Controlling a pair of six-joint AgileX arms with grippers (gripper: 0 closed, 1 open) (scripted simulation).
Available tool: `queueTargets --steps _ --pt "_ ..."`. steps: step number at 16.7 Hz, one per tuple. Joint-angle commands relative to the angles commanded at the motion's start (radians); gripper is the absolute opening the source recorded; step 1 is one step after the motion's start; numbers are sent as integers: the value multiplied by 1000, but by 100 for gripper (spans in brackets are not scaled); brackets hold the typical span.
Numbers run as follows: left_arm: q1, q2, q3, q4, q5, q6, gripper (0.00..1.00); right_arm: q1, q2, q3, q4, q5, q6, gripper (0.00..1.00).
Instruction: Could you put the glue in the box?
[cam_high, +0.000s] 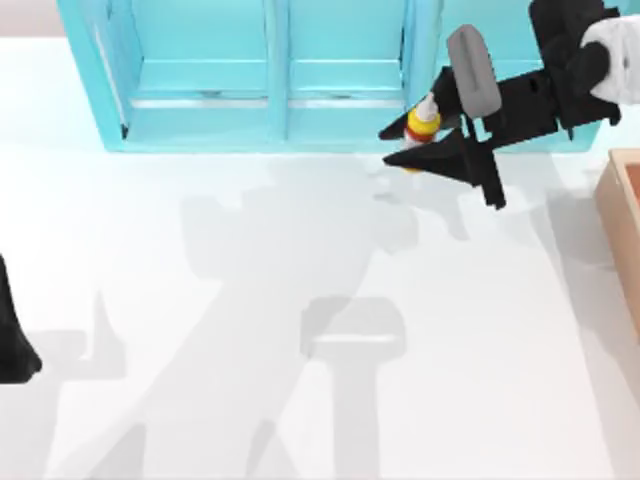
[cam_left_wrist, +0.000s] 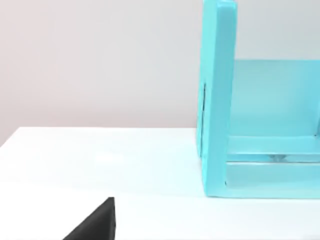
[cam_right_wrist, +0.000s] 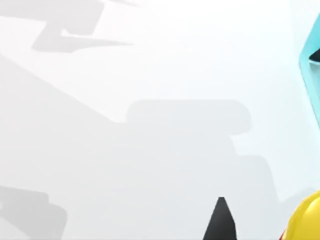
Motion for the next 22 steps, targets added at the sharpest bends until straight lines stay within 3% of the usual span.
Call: queueTargets --steps 4,12,22 --pt "0 0 0 0 0 0 100 -81 -19 2 -165 33 -14 0" --pt "0 0 0 0 0 0 100 -119 -21 -20 -204 31 -40 0" --pt "0 0 0 0 0 0 100 -578 -185 -253 -390 -3 -342 0"
